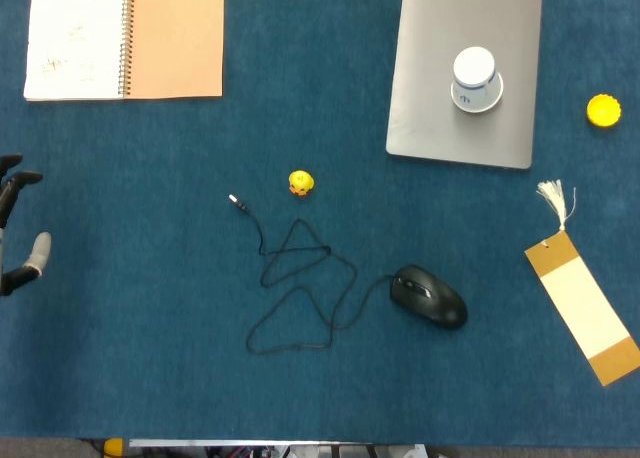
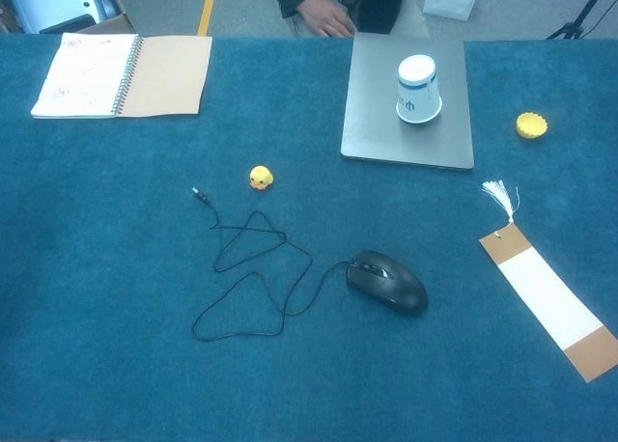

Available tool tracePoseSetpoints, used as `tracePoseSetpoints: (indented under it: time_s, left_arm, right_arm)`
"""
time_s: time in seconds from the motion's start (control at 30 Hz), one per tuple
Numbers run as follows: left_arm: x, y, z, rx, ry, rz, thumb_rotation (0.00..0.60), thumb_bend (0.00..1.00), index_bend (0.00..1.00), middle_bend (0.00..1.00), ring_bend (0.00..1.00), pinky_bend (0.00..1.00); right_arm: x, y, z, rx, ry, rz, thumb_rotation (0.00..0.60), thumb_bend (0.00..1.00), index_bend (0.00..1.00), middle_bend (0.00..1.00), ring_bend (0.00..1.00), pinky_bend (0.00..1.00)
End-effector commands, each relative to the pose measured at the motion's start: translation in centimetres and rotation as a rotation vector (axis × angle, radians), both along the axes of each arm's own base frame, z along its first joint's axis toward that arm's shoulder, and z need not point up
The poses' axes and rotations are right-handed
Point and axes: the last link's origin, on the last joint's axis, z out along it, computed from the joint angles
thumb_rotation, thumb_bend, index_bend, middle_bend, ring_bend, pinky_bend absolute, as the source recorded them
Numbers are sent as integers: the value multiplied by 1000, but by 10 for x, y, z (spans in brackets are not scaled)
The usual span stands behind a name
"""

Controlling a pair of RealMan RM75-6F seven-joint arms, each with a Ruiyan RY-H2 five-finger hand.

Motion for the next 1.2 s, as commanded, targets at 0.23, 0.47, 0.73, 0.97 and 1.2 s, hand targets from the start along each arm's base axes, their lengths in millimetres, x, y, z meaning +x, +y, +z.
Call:
tracePoseSetpoints:
  time_s: [0.23,0.47,0.73,0.97,1.2]
  left_arm:
    - [0,4,-1,-27,9,-16,600,331,255,175,6,0]
    - [5,25,-7,-164,-14,-85,600,331,270,175,6,0]
    - [18,64,-29,-372,-4,-208,600,331,291,178,6,0]
    - [33,87,-63,-501,53,-295,600,331,331,205,30,0]
    - [44,104,-95,-591,99,-337,600,331,368,216,40,0]
  right_arm:
    - [0,0,0,3,2,0,600,369,697,493,351,435]
    - [2,-3,2,-2,6,4,600,369,696,493,351,435]
    - [8,-9,-1,11,13,18,600,370,696,493,351,435]
    - [10,-11,-3,15,12,16,600,369,697,493,351,435]
    - [9,-11,-3,16,13,16,600,369,697,493,351,435]
